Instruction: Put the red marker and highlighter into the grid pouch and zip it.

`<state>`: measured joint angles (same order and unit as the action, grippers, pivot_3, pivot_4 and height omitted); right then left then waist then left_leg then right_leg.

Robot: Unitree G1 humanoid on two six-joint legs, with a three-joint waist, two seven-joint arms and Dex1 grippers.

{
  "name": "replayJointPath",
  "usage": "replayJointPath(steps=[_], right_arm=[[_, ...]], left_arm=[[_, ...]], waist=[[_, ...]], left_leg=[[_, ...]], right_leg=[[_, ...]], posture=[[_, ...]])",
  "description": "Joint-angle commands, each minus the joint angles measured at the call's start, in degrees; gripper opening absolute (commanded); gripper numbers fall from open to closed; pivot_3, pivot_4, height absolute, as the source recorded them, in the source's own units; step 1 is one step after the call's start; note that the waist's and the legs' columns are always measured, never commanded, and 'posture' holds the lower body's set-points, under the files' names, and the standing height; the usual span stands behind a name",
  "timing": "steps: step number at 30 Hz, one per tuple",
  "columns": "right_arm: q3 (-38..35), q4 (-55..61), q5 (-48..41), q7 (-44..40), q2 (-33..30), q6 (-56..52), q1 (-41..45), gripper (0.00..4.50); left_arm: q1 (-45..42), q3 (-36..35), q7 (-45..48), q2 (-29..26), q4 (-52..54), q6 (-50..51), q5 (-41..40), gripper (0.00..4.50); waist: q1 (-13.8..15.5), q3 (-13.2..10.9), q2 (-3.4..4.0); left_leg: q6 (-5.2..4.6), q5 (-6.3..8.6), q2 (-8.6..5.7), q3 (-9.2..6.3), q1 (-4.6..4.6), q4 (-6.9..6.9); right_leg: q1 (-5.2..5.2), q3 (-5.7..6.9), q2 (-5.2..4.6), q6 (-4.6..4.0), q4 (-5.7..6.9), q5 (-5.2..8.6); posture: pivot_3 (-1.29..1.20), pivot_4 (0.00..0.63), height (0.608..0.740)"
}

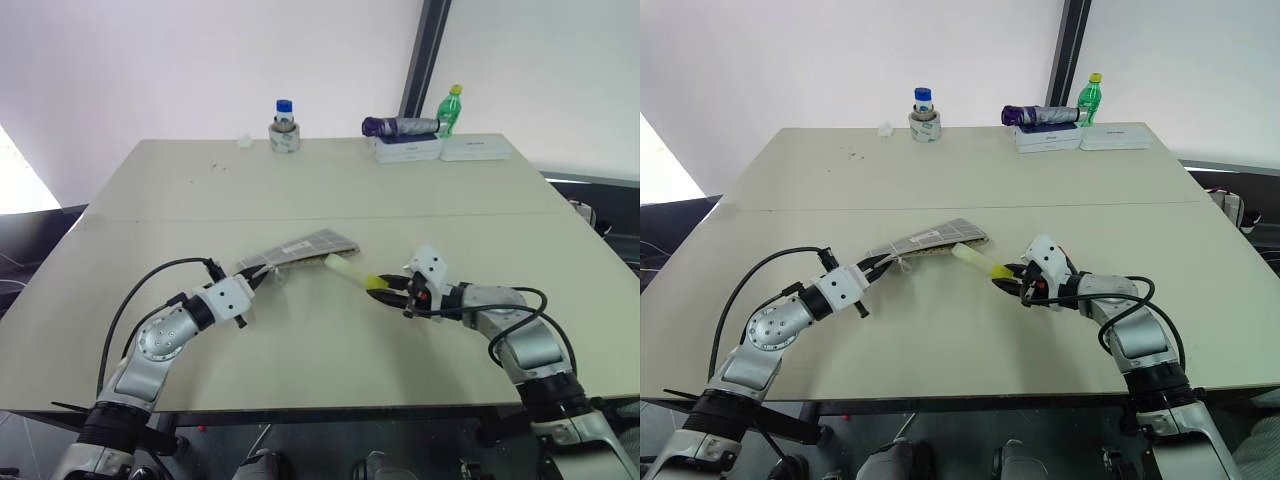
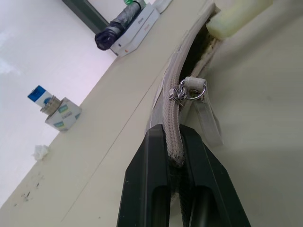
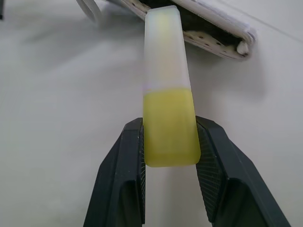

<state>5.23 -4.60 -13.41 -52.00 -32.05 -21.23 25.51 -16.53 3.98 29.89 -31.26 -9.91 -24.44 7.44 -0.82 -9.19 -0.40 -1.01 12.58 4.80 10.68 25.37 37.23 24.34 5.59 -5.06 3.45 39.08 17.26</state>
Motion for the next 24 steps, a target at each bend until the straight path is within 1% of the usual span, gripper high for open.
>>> replayJointPath(steps=[1,6,9,13,16,18,20,23,24], right_arm=[[0.31,0.24,1.51,0.86,0.28,1.54,2.67,0.88],[2.31,2.91,1.6,-0.71,0.43,0.39,4.2,0.88],[4.53,3.81,3.23,-0.12,0.79,-0.59,5.11,0.88],[11.97,2.19,12.31,-0.53,0.3,8.62,8.25,0.88],[13.78,1.49,14.44,-0.88,1.13,11.44,10.37,0.88],[15.39,0.54,16.94,-1.43,0.83,14.57,11.87,0.88],[16.41,-0.46,18.36,-1.88,1.14,16.69,12.84,0.88],[16.4,-2.37,17.37,-2.74,3.05,17.25,13.79,0.88],[16.34,-3.35,17.47,-2.82,3.43,17.14,14.08,1.38]], left_arm=[[-0.3,0.65,0.51,-1.15,3.01,-2.61,1.06,0.0],[-0.52,2.84,0.7,-3.8,2.9,-6.12,6.02,0.0],[-0.87,3.57,0.97,-4.16,2.8,-6.92,6.24,0.0],[-1.27,4.55,2.01,-4.0,3.92,-7.59,5.38,0.0],[-1.33,5.16,2.89,-5.35,3.88,-9.39,6.73,0.0],[-1.26,4.94,3.27,-5.83,3.91,-9.9,5.99,0.0],[-1.27,4.86,3.62,-6.15,3.98,-10.11,5.06,0.0],[-1.33,4.91,4.32,-6.17,4.12,-10.4,3.97,0.0],[-1.35,4.83,4.52,-6.04,4.15,-9.92,3.54,0.0]], waist=[[-0.02,0.0,0.0],[-0.01,0.0,0.0],[0.03,0.0,0.0],[-0.14,0.0,0.0],[-0.1,0.0,0.0],[-0.05,0.0,0.0],[-0.02,0.0,0.0],[-0.06,0.0,0.0],[-0.07,0.0,0.0]], left_leg=[[0.0,0.0,0.0,0.0,0.0,0.0],[0.01,0.0,0.0,0.01,0.0,0.0],[0.0,0.0,0.01,0.01,0.0,0.0],[0.0,0.0,0.01,0.02,0.0,0.0],[0.02,-0.01,0.01,0.03,0.0,-0.01],[0.34,-0.2,0.01,0.05,0.01,0.0],[0.34,-0.2,0.01,0.06,0.01,0.0],[0.34,-0.2,0.01,0.06,0.0,0.0],[0.34,-0.2,0.01,0.06,0.0,-0.01]], right_leg=[[0.0,0.0,0.0,0.0,0.0,0.0],[0.0,0.0,0.0,0.0,0.0,0.0],[0.0,0.0,0.0,0.0,0.0,0.0],[0.03,0.0,-0.01,0.0,0.01,0.0],[0.05,0.0,0.0,0.0,0.02,0.0],[0.05,0.0,0.0,0.0,0.02,0.0],[0.05,0.0,-0.02,0.0,0.02,0.0],[0.05,0.0,-0.01,0.0,0.02,0.0],[0.05,0.0,-0.01,0.0,0.02,0.0]], posture=[[0.0,0.15,0.74],[0.0,0.15,0.74],[0.0,0.15,0.74],[0.0,0.15,0.74],[0.0,0.15,0.74],[0.0,0.15,0.74],[0.0,0.15,0.74],[0.0,0.15,0.74],[0.0,0.15,0.74]])
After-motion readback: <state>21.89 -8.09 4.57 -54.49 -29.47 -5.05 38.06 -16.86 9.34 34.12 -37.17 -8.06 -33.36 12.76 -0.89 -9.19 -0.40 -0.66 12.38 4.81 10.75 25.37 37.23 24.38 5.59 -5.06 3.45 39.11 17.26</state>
